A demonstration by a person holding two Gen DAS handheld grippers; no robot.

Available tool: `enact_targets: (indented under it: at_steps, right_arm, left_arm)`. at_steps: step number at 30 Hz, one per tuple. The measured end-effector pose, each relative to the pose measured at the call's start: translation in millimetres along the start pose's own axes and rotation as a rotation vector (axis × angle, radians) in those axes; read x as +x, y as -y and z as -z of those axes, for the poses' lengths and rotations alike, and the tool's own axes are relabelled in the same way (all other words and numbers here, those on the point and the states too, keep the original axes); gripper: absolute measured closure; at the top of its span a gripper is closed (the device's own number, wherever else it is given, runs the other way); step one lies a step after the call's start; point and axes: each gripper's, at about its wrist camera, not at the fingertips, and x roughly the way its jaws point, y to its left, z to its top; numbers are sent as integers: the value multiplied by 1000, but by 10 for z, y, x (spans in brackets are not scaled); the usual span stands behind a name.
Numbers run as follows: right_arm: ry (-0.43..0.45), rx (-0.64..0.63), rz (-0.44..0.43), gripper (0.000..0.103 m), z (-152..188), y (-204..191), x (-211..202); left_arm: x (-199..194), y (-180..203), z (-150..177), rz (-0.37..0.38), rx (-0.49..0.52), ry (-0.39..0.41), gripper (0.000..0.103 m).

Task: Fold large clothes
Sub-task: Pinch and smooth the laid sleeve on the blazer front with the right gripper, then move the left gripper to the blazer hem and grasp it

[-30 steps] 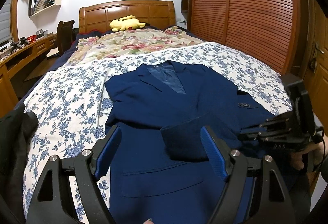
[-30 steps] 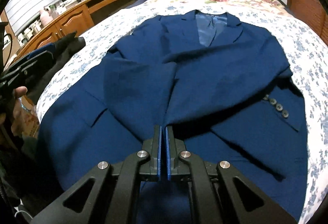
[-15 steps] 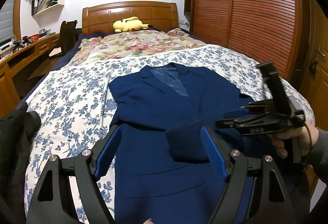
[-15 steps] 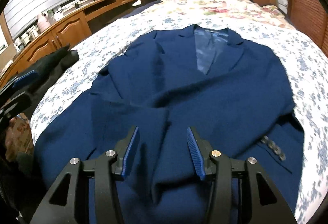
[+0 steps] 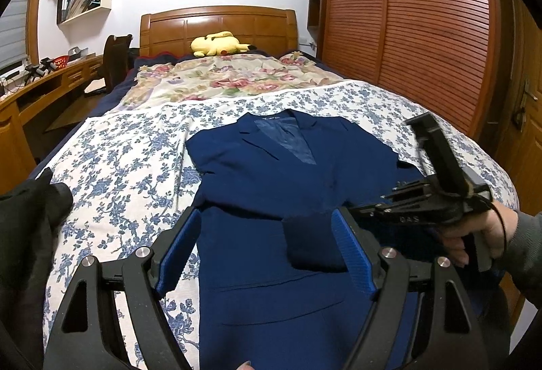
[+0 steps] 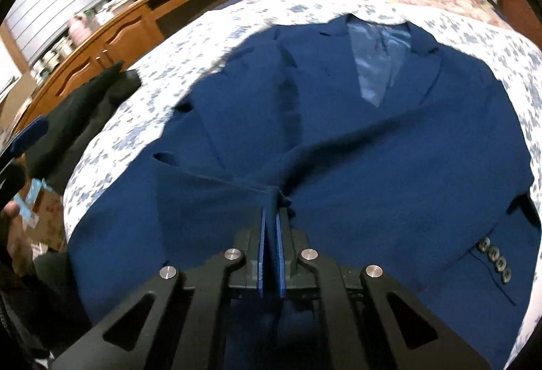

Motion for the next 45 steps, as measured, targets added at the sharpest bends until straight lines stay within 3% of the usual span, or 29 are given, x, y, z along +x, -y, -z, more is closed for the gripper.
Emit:
enact_targets:
  at_steps: [6, 16, 27, 35, 38, 40, 45]
  right_arm:
    - [44, -53, -75, 98, 196, -311, -252]
    - [11, -84, -132, 98, 743, -535, -367]
    - [28, -29, -106, 91, 1011, -492, -576]
    - [82, -51, -11, 82, 1143, -573, -878]
    - [95, -40, 5, 77, 1220, -554, -974]
    - [101, -36, 25, 67, 1259, -545, -1018]
    - [112, -27, 81, 62, 1373, -498, -1099]
  left_arm:
    - [-10, -9, 1, -3, -2, 3, 23]
    - [-11, -8, 22, -5, 8, -4, 23]
    - [30, 139, 72, 13, 27, -22, 23]
    - [81, 302, 240, 81, 26, -76, 23]
    - [91, 343, 313, 100, 16, -94, 23]
    - [95, 374, 350, 96, 19, -101, 23]
    - [127, 385, 439, 87, 23, -125, 24]
